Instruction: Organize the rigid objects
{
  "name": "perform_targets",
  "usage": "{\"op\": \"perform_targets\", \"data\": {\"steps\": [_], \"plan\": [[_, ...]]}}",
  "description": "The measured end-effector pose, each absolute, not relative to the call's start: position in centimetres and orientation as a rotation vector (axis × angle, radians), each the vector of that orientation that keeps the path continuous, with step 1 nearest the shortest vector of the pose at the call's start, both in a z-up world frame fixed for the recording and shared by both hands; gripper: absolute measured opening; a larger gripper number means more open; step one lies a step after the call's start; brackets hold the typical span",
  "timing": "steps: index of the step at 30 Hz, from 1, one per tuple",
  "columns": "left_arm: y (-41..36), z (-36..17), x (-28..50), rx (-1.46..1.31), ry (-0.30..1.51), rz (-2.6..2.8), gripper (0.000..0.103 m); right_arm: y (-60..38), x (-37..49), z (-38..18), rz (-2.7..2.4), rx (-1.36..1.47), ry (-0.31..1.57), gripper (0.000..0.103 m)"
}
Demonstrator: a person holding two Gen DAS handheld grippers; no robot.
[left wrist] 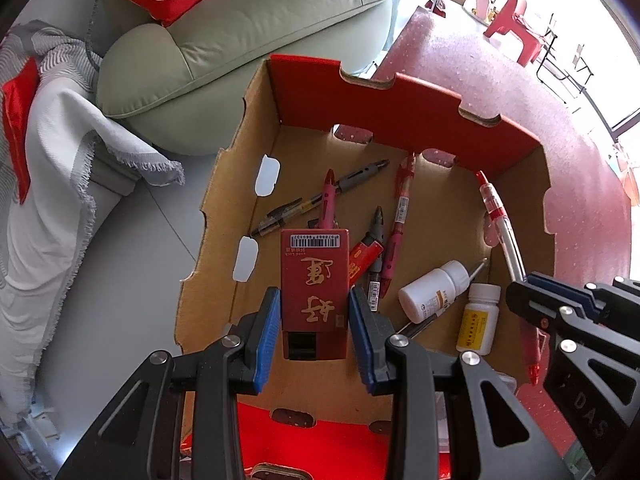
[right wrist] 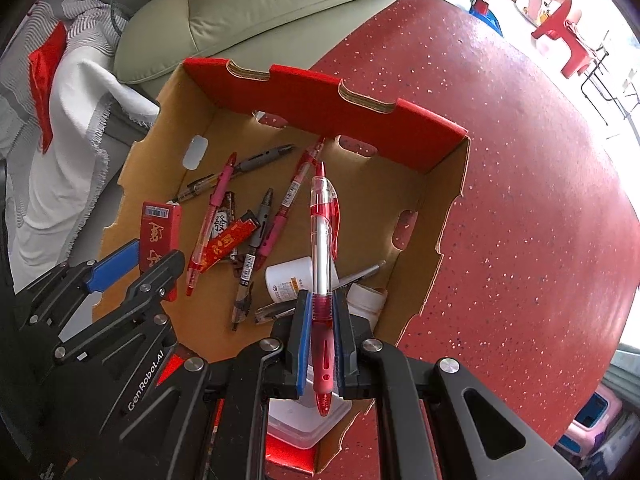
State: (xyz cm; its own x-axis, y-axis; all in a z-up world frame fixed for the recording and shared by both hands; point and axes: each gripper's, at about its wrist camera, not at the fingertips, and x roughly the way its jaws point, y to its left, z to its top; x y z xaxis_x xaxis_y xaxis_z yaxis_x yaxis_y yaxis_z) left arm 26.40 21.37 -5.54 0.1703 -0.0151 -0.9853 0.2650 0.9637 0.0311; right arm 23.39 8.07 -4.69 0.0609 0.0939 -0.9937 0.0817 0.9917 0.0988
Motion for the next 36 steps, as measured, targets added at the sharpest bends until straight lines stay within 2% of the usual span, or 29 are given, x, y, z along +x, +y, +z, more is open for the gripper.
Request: {"op": "perform_targets", "data": {"steps": [5,7,8,9,10,11,12,14,16,18,25,29,36], "plan": [[21.1,-6.9,26.4,0.239,1.420,-0.204,0.038,8.1,23.5,-5.7,0.003,0.143,1.534,0.011],[21.0,-7.0,26.2,0.252,1.417,-0.211,0.053,8.0,23.4,-5.8,0.009,0.161,1.536,0.011],[21.1,-6.9,26.1,0.253,1.412,-0.213,0.071,7.9,23.4,-5.8,0.019,0.172,1.538,0.011],[21.1,-6.7,25.9,0.255,1.397,-0.210,0.081,8.0,23.3,-5.8,0.028,0.175,1.541,0.011],[21.2,-6.4,25.8,0.256,1.382,-0.207,0.081,8.0,23.2,-5.7,0.038,0.171,1.546,0.011],[21.3,-6.2,25.6,0.256,1.377,-0.207,0.082,8.0,23.1,-5.6,0.045,0.166,1.547,0.019],[21.4,-6.1,25.5,0.262,1.378,-0.196,0.082,8.0,23.0,-5.4,0.048,0.160,1.545,0.032],[22.0,-5.8,25.5,0.284,1.378,-0.155,0.083,7.5,22.6,-4.6,0.021,0.129,1.524,0.077],[22.9,-5.0,25.2,0.255,1.356,-0.155,0.091,6.8,21.8,-3.1,0.039,0.140,1.467,0.103],[23.4,-3.9,24.8,0.219,1.323,-0.177,0.103,6.5,20.9,-1.8,0.073,0.155,1.435,0.102],[23.3,1.0,22.0,0.211,1.221,-0.255,0.103,5.8,16.3,2.0,0.081,0.241,1.342,0.102],[23.9,1.1,21.2,0.129,1.343,-0.285,0.103,5.9,13.5,2.6,0.063,0.246,1.370,0.102],[24.8,0.8,18.8,0.159,1.417,-0.214,0.103,6.7,11.2,3.2,0.054,0.205,1.361,0.102]]}}
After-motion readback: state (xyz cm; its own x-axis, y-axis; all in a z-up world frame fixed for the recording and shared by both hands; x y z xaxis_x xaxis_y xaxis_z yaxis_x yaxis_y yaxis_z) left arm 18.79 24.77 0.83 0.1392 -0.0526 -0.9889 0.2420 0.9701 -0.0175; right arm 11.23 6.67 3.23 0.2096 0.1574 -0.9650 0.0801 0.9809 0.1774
